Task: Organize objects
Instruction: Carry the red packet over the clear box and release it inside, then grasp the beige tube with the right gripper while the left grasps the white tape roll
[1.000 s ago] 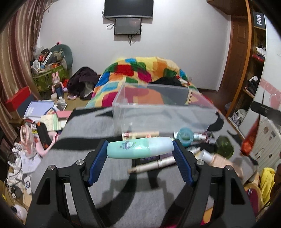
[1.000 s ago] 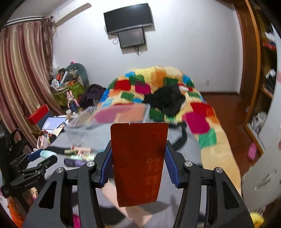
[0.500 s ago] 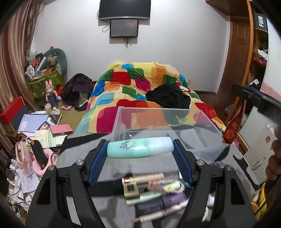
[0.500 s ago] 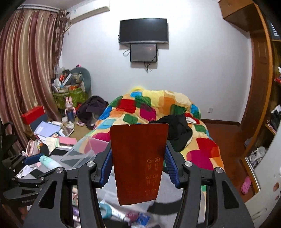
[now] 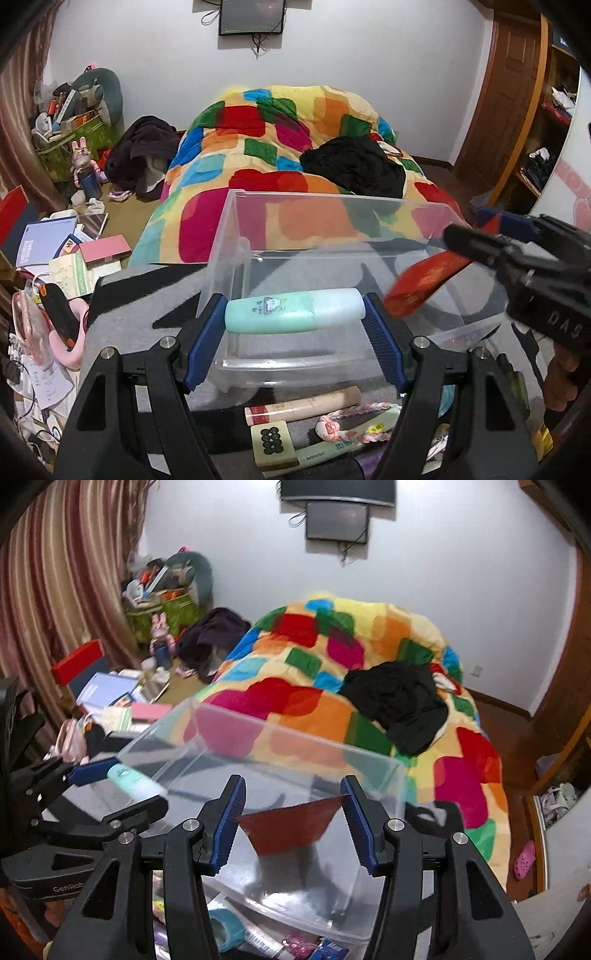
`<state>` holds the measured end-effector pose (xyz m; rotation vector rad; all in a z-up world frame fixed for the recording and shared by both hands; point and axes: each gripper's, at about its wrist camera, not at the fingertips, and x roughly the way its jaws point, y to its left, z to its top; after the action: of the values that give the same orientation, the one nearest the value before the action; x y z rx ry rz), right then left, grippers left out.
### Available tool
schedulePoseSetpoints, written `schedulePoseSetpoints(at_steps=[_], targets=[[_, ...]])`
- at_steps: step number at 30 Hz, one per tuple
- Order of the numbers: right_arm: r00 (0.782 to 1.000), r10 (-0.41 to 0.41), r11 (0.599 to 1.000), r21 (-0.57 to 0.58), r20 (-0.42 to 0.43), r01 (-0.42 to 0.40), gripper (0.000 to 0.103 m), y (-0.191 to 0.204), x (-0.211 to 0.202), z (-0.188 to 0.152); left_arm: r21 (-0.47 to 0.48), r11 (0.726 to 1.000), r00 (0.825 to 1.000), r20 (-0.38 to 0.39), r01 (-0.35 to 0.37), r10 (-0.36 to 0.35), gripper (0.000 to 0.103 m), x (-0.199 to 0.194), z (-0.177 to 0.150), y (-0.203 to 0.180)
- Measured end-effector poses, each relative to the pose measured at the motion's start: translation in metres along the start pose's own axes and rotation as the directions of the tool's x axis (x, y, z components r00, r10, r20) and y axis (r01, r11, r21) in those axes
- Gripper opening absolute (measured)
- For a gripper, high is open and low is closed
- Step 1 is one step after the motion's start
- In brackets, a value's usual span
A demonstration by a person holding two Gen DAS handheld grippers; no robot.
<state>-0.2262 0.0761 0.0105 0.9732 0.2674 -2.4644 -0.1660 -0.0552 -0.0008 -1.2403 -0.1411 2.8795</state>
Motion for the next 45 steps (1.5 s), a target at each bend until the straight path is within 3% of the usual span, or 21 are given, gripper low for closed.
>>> schedulePoseSetpoints(at_steps=[10, 15, 20, 26, 36, 39, 45], targets=[[0.999, 0.041, 0.998, -0.052, -0.012, -0.042, 0.062, 0.002, -0.021, -0.022, 0.052, 0.999, 1.000, 0.020, 0.009, -0.010, 0.074, -0.022, -0.008, -0.010], [0.998, 0.057, 0.997, -0.043, 0.012, -0.057, 0.072, -0.004, -0.046, -0.040, 0.063, 0.998, 0.999, 0.045, 0.018, -0.020, 0.084, -0.044, -0.019, -0.012], [0.996, 0.082, 0.996, -0.043, 0.024, -0.080, 0.073, -0.009, -0.069, -0.061, 0.084, 0.996, 0.999, 0.046, 0.013, -0.017, 0.089, -0.061, -0.041, -0.013], [0.996, 0.084, 0.994, -0.077, -0.002, -0.084, 0.075, -0.004, -0.083, -0.100, 0.096, 0.995, 0.999, -0.016, 0.032, -0.031, 0.089, -0.061, -0.074, -0.013], [0.981, 0.143, 0.984, -0.088, -0.134, -0.156, 0.075, 0.002, -0.077, -0.159, 0.120, 0.988, 0.984, -0.161, 0.100, -0.080, 0.089, -0.035, -0.114, -0.023], [0.981, 0.128, 0.986, -0.090, -0.145, -0.142, 0.075, 0.002, -0.076, -0.164, 0.133, 0.989, 0.987, -0.153, 0.068, -0.047, 0.089, -0.038, -0.118, -0.027], [0.980, 0.146, 0.985, -0.076, -0.134, -0.157, 0.074, 0.000, -0.075, -0.165, 0.097, 0.991, 0.992, -0.094, 0.093, -0.084, 0.089, -0.067, -0.119, -0.028]])
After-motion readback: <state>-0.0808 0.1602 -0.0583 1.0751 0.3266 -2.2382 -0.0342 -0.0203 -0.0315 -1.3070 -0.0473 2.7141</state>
